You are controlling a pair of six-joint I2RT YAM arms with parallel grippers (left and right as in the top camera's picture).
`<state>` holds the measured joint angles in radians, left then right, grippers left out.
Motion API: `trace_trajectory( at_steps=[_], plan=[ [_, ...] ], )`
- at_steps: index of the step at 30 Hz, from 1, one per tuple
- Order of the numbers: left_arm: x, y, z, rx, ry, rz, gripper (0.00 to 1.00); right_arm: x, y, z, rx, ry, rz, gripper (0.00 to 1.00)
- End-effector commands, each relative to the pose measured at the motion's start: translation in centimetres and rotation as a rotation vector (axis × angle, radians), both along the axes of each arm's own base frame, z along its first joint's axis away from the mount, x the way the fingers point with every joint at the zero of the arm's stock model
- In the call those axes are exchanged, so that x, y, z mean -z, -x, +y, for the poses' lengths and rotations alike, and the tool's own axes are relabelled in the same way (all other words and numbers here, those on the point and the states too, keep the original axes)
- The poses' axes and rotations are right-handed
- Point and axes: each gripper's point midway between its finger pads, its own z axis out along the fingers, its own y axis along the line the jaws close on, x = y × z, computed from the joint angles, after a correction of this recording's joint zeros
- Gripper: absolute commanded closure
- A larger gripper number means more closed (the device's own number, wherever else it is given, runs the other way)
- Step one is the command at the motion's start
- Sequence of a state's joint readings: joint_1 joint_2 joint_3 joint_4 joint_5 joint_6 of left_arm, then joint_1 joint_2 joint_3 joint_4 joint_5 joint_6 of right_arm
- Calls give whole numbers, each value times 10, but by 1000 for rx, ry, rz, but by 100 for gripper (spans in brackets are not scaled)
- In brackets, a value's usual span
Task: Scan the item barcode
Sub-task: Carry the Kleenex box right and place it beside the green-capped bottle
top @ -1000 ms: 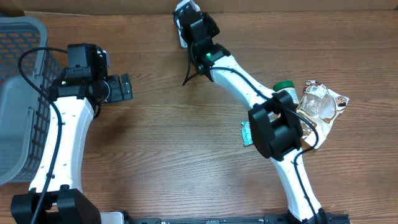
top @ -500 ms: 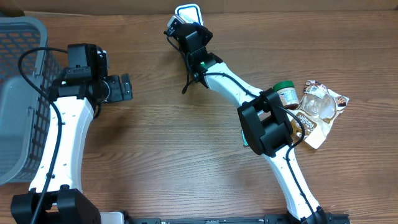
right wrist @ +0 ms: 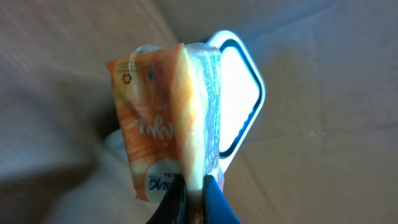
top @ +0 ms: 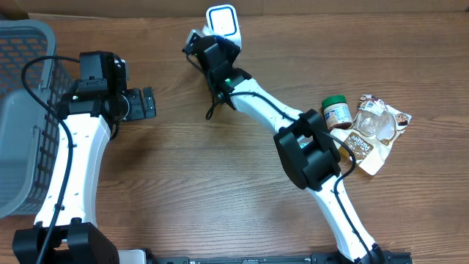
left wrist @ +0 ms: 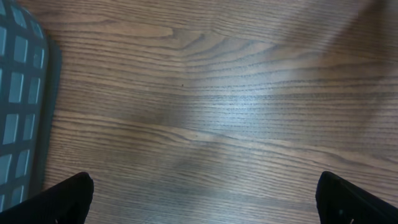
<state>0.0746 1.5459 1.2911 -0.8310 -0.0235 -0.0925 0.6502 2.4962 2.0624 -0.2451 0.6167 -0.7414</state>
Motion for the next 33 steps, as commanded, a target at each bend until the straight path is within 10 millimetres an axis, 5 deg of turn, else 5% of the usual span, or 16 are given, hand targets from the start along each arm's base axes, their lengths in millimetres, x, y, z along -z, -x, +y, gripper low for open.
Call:
trace_trajectory(
  at_steps=[1, 6, 11, 14, 16, 28, 33],
  plan=[
    [1, 0, 3, 19, -19, 6, 1, -95, 21, 7, 49, -214, -71, 96],
    [1, 0, 3, 19, -19, 6, 0, -104, 77, -2, 127, -446, 196, 96],
    [1, 0, 2, 20, -19, 6, 0, -87, 169, -8, 191, -599, 670, 93],
    [1, 0, 3, 19, -19, 6, 0, -70, 212, -36, 396, -608, 881, 94],
    [1, 0, 3, 19, -19, 6, 1, -51, 236, -73, 600, -545, 976, 96],
    [1, 0, 3, 19, -19, 6, 1, 23, 247, -220, 1247, -502, 964, 96],
    [1, 0, 3, 19, -19, 6, 1, 32, 253, -252, 1341, -530, 1010, 92]
  ],
)
